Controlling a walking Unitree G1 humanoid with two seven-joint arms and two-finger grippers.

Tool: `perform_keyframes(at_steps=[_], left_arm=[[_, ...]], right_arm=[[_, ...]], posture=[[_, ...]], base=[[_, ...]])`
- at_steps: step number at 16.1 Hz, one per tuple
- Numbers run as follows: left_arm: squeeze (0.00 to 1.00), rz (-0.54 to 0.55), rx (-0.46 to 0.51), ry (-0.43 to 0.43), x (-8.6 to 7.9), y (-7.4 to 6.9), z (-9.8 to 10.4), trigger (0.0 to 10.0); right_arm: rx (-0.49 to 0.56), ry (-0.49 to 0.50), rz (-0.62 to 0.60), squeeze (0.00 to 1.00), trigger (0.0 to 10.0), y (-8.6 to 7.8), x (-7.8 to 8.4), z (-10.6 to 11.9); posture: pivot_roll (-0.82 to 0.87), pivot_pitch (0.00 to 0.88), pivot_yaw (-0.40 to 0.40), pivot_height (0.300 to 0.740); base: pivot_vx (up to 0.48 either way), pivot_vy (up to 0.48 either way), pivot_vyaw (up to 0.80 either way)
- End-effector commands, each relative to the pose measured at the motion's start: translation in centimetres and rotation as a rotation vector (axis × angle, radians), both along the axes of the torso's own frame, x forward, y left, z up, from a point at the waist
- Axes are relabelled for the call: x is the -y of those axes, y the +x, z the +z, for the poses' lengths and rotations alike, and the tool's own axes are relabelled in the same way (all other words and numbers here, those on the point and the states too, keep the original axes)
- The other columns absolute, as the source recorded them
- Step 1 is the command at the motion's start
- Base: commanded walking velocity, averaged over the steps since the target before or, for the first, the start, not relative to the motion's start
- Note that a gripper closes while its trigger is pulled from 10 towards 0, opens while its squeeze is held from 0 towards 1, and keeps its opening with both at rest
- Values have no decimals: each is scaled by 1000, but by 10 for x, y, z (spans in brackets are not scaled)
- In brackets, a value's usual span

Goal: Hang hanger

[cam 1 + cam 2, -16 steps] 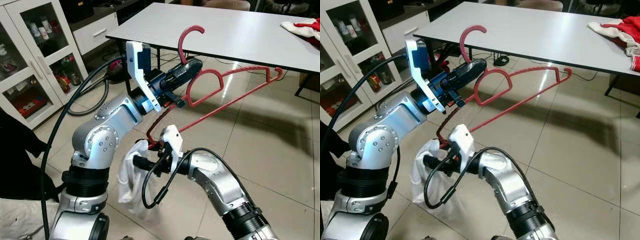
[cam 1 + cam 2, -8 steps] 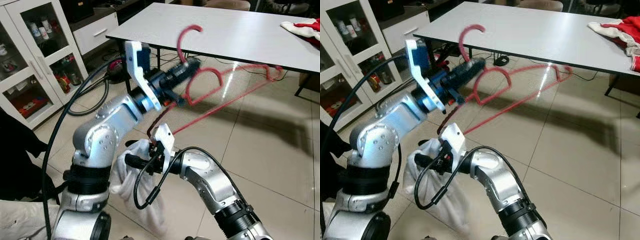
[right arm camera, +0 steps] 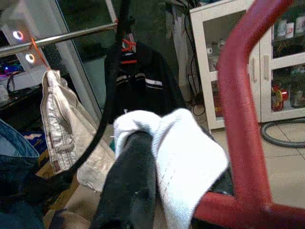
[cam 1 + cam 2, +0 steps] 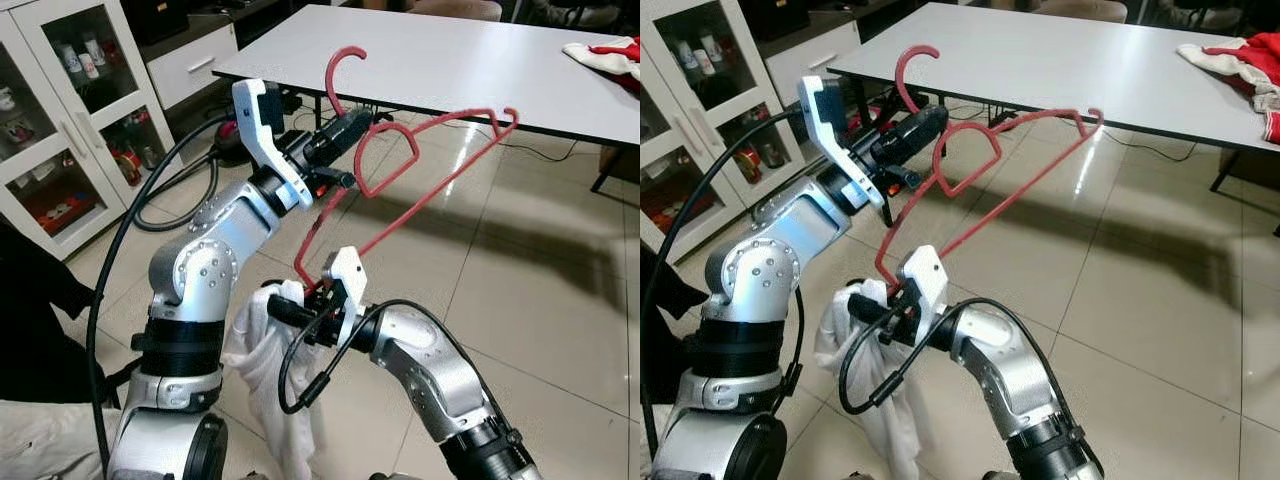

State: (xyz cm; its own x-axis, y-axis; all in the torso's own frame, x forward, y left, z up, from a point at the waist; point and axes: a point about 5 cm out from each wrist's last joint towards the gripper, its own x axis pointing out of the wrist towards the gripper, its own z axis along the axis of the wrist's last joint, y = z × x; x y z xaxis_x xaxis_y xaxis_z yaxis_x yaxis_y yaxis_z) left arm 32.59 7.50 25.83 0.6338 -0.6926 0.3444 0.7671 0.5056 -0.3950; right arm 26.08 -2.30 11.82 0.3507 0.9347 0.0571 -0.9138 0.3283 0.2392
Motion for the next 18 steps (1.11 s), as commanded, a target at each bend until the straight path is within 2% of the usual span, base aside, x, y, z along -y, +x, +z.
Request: perform_keyframes(at_steps=[1,8,10,12,13,15,16,17,18], left_arm=[[0,27,-11,-2,-3,3,0,10000],[0,66,-43,12,-8,4,-12,10000],[0,85,-47,17,-12,5,-13,10000],[0,107,-50,59,-14,7,-20,10000],[0,114,-56,122,-12,7,-28,10000],[0,139,-53,251,-7,8,-39,10000],[0,187,-2,392,-3,9,-46,10000],[0,259,104,563,2,8,-52,10000],[0,286,126,583,2,8,-51,10000]], right_arm=[[39,64,-22,0,0,2,3,17],[84,137,-34,0,0,2,14,43],[148,147,-22,0,0,-1,17,62],[252,98,10,0,0,-7,15,79],[316,46,18,0,0,-9,14,85],[327,26,7,0,0,-4,13,87],[286,41,-35,0,0,2,14,87],[199,94,-91,0,0,8,15,86],[191,99,-98,0,0,9,14,86]], posture=[[-122,17,83,740],[-108,13,68,740],[-107,14,68,740],[-107,17,74,740],[-109,19,78,740],[-112,22,83,740],[-110,24,85,740],[-109,25,84,740],[-108,27,86,740]], base=[[0,0,0],[0,0,0],[0,0,0],[0,0,0],[0,0,0],[0,0,0],[0,0,0],[0,0,0],[0,0,0]])
